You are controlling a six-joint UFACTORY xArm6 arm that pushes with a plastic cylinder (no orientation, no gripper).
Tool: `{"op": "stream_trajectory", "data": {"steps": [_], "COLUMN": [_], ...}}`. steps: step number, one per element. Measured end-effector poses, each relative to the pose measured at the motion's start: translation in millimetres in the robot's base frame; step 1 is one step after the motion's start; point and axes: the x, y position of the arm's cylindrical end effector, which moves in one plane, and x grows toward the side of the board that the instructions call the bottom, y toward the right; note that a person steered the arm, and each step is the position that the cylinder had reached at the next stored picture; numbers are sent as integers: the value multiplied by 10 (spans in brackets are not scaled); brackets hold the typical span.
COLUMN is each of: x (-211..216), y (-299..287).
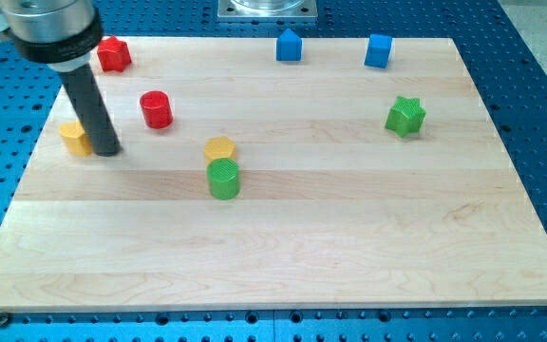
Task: Move hexagon below green star
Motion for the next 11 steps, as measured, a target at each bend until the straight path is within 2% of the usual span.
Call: {"op": "stream_trajectory", "data": {"steps": [5,8,9,11], "x": [-4,8,205,209], "y": [655,692,1167,2789]}}
